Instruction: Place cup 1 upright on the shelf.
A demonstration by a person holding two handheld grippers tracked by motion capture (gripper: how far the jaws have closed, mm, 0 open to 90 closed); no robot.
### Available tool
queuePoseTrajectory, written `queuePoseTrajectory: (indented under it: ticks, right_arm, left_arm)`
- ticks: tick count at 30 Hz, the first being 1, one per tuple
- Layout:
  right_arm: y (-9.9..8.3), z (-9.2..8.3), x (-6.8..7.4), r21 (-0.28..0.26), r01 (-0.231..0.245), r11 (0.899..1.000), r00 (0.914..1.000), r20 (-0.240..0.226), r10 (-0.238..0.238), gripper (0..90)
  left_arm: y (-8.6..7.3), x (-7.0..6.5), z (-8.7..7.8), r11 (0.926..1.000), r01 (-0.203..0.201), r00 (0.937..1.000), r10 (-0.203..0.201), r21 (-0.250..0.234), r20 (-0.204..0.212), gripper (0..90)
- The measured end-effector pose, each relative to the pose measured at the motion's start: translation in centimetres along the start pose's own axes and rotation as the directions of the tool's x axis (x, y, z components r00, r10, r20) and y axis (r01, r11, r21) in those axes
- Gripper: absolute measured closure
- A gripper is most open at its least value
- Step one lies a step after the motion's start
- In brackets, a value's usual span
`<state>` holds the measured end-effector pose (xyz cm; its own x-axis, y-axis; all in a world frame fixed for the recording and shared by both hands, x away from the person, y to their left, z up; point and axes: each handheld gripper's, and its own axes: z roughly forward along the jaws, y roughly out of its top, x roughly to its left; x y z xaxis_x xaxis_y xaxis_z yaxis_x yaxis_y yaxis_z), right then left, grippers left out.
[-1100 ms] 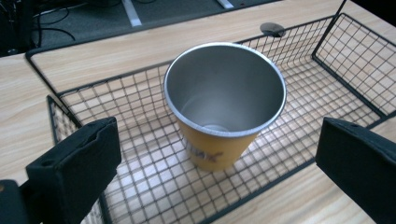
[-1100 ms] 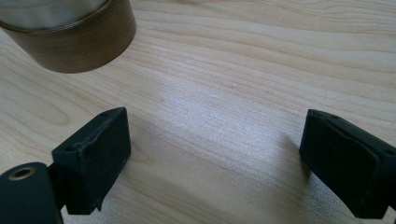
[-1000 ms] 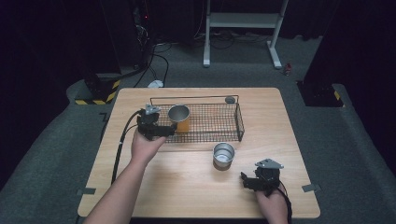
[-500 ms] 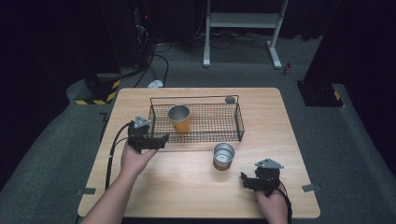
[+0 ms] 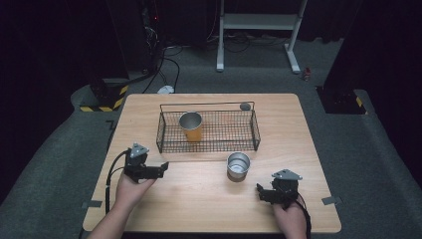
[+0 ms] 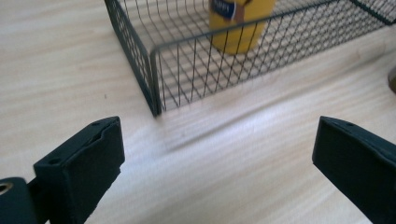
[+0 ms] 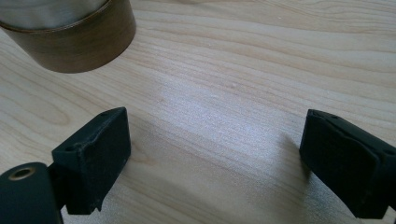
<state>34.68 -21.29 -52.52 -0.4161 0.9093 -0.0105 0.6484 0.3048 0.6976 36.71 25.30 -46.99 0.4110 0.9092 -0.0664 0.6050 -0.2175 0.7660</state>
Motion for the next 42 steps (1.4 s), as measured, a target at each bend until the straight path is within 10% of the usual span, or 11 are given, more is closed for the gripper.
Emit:
queuePoseTrajectory:
  ticks: [24,42]
  right_arm:
    - [-0.1,-0.2,-0.1,0.003,0.010,1.000,0.9999,-0.011,-0.010,8.7]
    - [0.4,-1.1,-0.2,-0.052,0.017,0.999,0.9999,0.004,-0.017,9.4]
  left_arm:
    - [-6.5,0.2,0.3,0.9847,-0.089,0.9960,0.087,0.150,0.021,3.6]
    - [-7.3,0.2,0.6,0.9910,-0.092,0.9956,0.093,0.097,-0.007,0.9]
